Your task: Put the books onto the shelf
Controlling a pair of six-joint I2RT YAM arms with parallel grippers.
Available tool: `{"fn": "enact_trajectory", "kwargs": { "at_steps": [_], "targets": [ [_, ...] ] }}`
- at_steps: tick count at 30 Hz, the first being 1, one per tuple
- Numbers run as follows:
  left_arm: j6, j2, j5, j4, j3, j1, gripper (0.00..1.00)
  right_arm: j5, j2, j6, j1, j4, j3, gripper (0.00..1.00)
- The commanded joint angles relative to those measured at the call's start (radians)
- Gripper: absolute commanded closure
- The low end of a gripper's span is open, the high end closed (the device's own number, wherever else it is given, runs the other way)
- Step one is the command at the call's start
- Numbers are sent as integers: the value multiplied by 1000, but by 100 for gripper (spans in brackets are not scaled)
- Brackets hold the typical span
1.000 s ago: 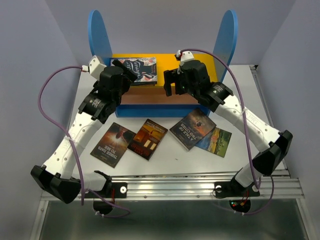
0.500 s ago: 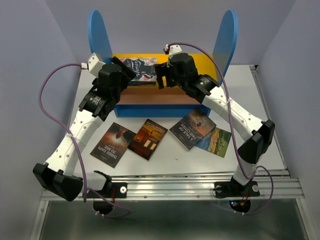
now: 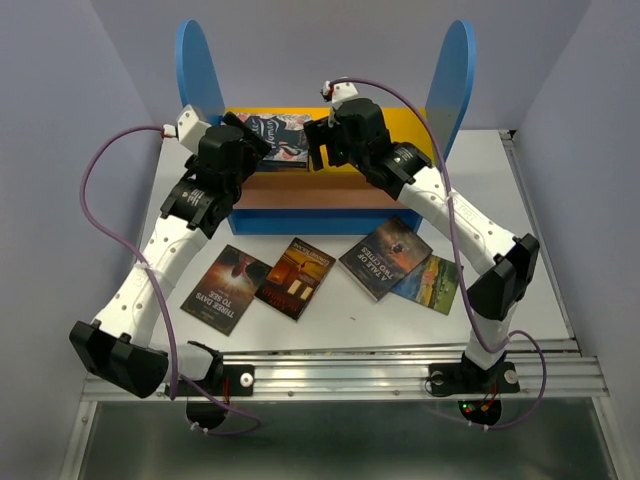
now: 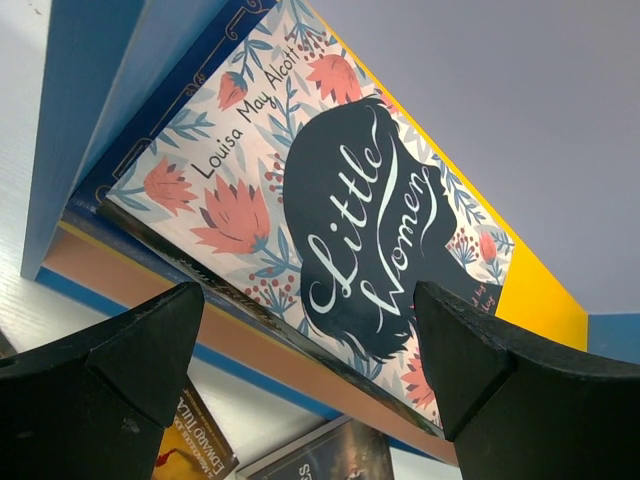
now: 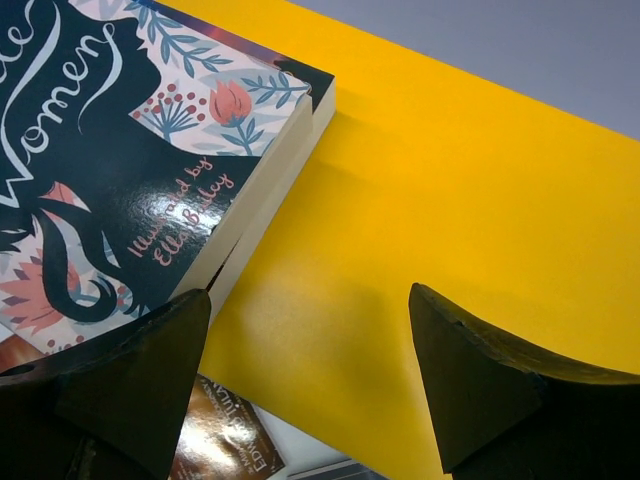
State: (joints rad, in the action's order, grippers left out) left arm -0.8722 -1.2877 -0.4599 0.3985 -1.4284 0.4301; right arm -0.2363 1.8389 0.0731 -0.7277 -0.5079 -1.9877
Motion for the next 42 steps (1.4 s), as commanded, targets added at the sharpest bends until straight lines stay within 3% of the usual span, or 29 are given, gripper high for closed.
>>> {"fn": "enact_trajectory", "kwargs": {
  "at_steps": [1,21,29,33,38,42],
  "targets": [
    [9,41,-5,-35,11,-5,2,40,28,-29,-3,54,-63,13],
    [16,42,1,-49,14,-11,2,129,111,-58,-3,58,-166,12],
    [22,51,23,-50,20,-13,2,101,52,-36,-12,74,-109,10],
    [44,62,61,-56,16,-11,1,-48,34,-38,-12,74,-123,1],
    [139,93,159,-50,23,-10,1,-271,-16,-13,-12,74,-114,0],
    [191,155,240,-23,95,-4,1,-365,-154,60,-12,72,41,0]
  ]
}}
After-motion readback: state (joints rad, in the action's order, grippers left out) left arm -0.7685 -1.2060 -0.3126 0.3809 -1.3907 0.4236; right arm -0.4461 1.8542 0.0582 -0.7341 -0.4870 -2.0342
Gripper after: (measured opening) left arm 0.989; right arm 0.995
